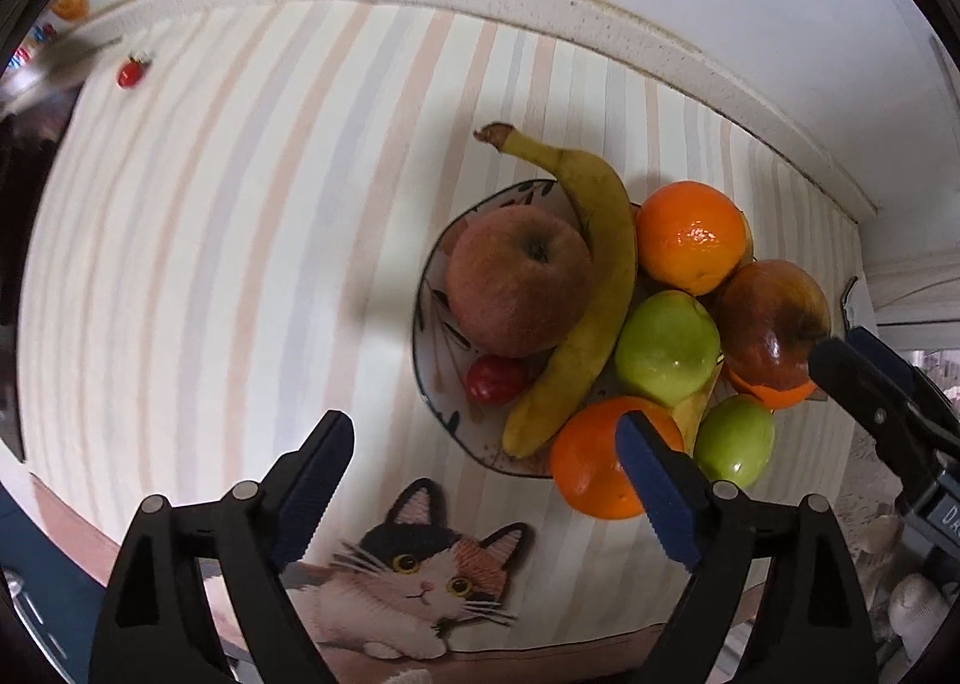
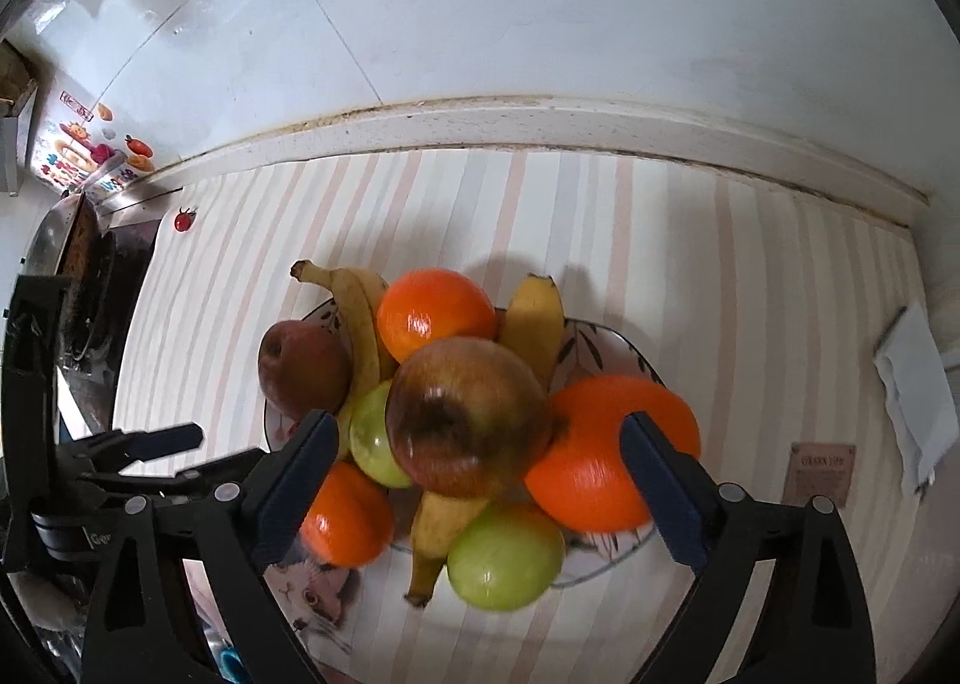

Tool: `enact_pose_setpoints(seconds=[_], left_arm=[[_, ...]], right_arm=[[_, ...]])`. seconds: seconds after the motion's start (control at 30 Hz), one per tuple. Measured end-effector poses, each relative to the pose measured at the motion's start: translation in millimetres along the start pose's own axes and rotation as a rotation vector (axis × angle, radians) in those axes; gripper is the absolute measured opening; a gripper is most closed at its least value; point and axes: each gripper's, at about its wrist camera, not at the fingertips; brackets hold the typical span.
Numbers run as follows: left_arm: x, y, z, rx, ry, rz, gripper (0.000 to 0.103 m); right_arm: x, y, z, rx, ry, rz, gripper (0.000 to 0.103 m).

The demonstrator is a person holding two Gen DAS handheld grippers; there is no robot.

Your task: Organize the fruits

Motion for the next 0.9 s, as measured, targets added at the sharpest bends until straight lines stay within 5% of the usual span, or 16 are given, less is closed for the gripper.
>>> enact_pose_setpoints(seconds=[0.07, 0.4, 0.7, 0.9], left_arm=[[-7.8, 1.1, 4.8, 0.019, 0.025, -0.025, 0.097], [-20.8, 4.2, 28.6, 0.092, 0.079, -0.117, 0.097], [-49.1, 5.3, 51.7, 0.160, 0.138, -0.110, 0.097], [-93.8, 9.7, 82.9, 0.212, 0.248, -0.109, 0.097]], right_arm=[[-7.8, -0.5, 9.8, 0.015, 0.004, 0.014, 0.098], [-32.0, -1.4, 64.0, 0.077, -0.002, 0.103, 0.098], [-67.6, -7.5, 87.9, 0.145, 0.059, 0.164, 0.100], [-110.2, -25.7, 107.2, 0.165, 0.136, 0.179, 0.100]])
Point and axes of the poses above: each gripper's, at about its wrist camera, not at the fingertips, and x roughly the way its jaws point, y to its right, z to its underside, and after that the axes turned 6 degrees about -x, right-handed
